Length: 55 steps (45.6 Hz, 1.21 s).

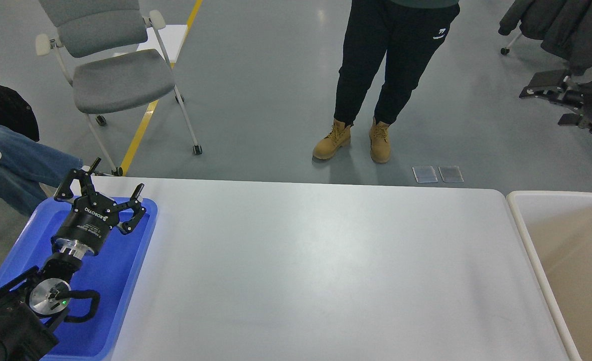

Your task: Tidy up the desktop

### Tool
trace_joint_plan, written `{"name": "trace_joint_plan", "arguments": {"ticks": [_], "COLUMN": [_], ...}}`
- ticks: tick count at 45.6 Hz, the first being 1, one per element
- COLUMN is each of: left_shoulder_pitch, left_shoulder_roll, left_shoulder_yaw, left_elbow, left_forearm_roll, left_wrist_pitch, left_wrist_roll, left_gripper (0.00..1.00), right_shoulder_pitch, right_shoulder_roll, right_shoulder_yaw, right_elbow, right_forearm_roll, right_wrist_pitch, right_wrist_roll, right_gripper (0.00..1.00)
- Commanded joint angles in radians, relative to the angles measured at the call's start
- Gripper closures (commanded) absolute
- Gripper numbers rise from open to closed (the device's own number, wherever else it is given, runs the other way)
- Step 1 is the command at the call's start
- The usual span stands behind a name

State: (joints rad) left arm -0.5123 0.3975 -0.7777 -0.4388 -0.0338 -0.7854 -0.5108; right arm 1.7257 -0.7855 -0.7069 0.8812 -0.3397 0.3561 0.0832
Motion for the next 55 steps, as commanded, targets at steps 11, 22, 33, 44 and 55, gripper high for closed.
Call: {"name": "trace_joint_plan", "arguments": {"ticks": [11,22,33,44,55], "left_shoulder_pitch": [0.0,0.0,0.0,0.0,0.0], "left_shoulder_roll": [0.0,0.0,0.0,0.0,0.001], "left_shoulder_yaw": [0.0,0.0,0.0,0.0,0.0], "left_elbow": [0.0,0.0,0.0,0.0,0.002], "left_forearm_roll": [0.0,0.0,-0.001,-0.002,-0.002], "left_wrist_pitch": [0.0,0.0,0.0,0.0,0.0], "left_wrist_roll": [0.0,0.0,0.0,0.0,0.0], "left_gripper": [0.01,0.01,0.01,0.01,0.01], "right_shoulder_pitch": [-0.443,-0.748,-0.844,-0.897,-1.038], "right_shoulder_roll": [0.071,0.258,0.407,0.417,0.414], "right_shoulder_yaw": [0.671,1.234,1.593,1.66,1.655], "right_elbow": [0.047,-0.117,-0.234,-0.252,-0.251], "right_forearm_roll": [0.386,0.384,0.384,0.383,0.364], "right_wrist_pitch": [-0.086,-0.149,-0.157,-0.138,-0.048], "right_wrist_roll": [0.0,0.009,0.093,0.196,0.357], "right_gripper": [0.0,0.0,0.0,0.0,0.0]}}
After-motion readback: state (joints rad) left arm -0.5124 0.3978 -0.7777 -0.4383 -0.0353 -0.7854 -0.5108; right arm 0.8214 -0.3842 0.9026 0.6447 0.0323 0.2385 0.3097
